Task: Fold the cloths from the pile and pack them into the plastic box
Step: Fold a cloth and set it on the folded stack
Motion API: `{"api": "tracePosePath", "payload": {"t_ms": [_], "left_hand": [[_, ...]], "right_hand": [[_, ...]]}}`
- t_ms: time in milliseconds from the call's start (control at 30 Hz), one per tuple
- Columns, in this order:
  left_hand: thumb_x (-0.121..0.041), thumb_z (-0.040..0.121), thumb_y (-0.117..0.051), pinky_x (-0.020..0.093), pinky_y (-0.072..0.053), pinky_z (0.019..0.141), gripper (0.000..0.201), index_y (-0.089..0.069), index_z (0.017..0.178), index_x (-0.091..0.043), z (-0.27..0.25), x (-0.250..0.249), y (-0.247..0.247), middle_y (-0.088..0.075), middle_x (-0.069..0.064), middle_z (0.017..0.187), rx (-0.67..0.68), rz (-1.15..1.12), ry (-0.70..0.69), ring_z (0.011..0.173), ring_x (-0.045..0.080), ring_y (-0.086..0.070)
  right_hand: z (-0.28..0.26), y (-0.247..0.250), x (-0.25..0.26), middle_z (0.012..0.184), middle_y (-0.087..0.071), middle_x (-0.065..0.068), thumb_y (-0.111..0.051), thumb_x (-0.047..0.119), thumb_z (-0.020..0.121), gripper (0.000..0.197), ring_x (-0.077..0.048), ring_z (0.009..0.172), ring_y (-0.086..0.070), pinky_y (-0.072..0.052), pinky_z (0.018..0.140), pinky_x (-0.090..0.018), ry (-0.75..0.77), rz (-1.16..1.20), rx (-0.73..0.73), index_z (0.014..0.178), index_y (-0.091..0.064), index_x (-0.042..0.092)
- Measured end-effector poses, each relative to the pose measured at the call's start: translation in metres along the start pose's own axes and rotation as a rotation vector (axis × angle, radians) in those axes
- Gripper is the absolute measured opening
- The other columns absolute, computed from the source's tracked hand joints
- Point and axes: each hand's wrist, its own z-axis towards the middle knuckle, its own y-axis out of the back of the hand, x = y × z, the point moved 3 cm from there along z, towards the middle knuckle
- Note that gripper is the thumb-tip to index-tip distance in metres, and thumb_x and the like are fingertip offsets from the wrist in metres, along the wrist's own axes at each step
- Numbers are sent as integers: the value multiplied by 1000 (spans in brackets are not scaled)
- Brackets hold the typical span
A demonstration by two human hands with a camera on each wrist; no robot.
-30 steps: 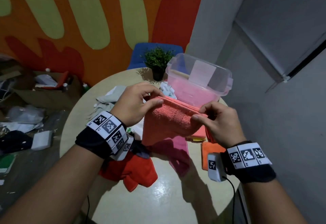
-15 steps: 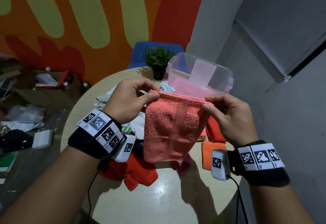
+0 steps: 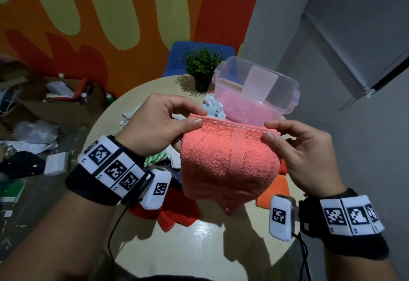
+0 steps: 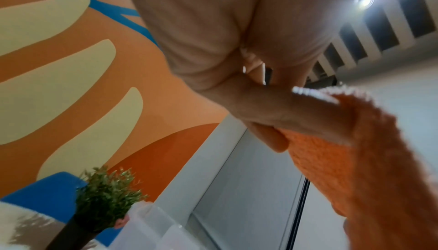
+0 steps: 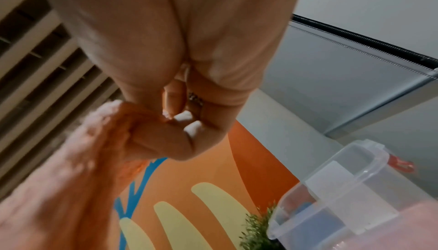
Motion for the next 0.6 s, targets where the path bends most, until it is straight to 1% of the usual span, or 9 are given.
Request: {"api": "tracePosePath", "payload": {"t_ms": [100, 200, 267, 300, 367, 400, 433, 500, 600], "left_hand": [[-2, 85, -73, 28, -56, 48, 17, -74, 96, -14, 12, 31, -11, -72, -4, 72, 26, 29, 102, 50, 20, -64], [-2, 85, -75, 31, -59, 60, 18, -75, 93, -18, 30, 87, -27, -73, 4, 82, -17, 149, 185, 63, 18, -69], [-6, 82, -78, 34, -61, 67, 14, -77, 88, -18, 36, 126, -40, -74, 4, 78, -14, 243, 230, 68, 17, -71], [-8, 81, -79, 32, -60, 67, 12, -77, 84, -20, 36, 143, -47, -73, 0, 74, 0, 280, 258, 68, 16, -70], [-11, 77, -81, 19, -53, 61, 13, -75, 78, -22, 30, 172, -61, -68, -9, 67, 44, 364, 297, 62, 6, -64], [-12, 75, -82, 15, -47, 59, 13, -75, 77, -24, 24, 182, -68, -67, -12, 67, 83, 412, 301, 60, 2, -61], [-13, 74, -83, 15, -44, 60, 13, -76, 79, -23, 16, 192, -75, -67, -11, 69, 134, 443, 307, 61, 1, -59], [-12, 72, -84, 17, -45, 62, 14, -78, 82, -19, 1, 208, -88, -69, -5, 72, 278, 479, 323, 63, 4, -60], [-12, 69, -85, 23, -51, 63, 17, -75, 81, -18, -23, 222, -104, -73, 2, 76, 549, 497, 365, 62, 7, -61]], "right_hand": [[12, -11, -27, 75, -64, 5, -76, 15, 83, 20, -2, 53, -59, -48, 51, -14, -95, -87, 76, 101, -72, 23], [27, -29, -78, 76, -66, 8, -76, 9, 84, 23, -4, 58, -61, -51, 58, -15, -175, -186, 151, 98, -70, 26], [31, -41, -115, 75, -65, 16, -77, 6, 81, 26, 0, 65, -60, -46, 62, -8, -193, -298, 169, 89, -68, 29], [29, -47, -134, 74, -64, 17, -77, 5, 80, 27, 1, 66, -60, -45, 61, -6, -223, -343, 193, 85, -66, 28], [14, -57, -170, 73, -65, 12, -77, 4, 80, 29, -6, 68, -62, -50, 65, -16, -293, -437, 277, 78, -62, 29], [3, -60, -185, 75, -67, 9, -76, 3, 79, 31, -9, 69, -63, -50, 69, -21, -320, -472, 321, 75, -61, 29], [-9, -62, -198, 77, -69, 8, -75, 2, 78, 31, -9, 70, -64, -48, 70, -22, -340, -486, 360, 74, -61, 29], [-33, -64, -213, 77, -72, 10, -74, 0, 77, 28, 0, 67, -62, -46, 68, -20, -368, -474, 437, 71, -65, 26], [-62, -66, -223, 75, -73, 8, -72, -3, 71, 30, -2, 68, -64, -50, 66, -19, -376, -462, 526, 67, -66, 27]]}}
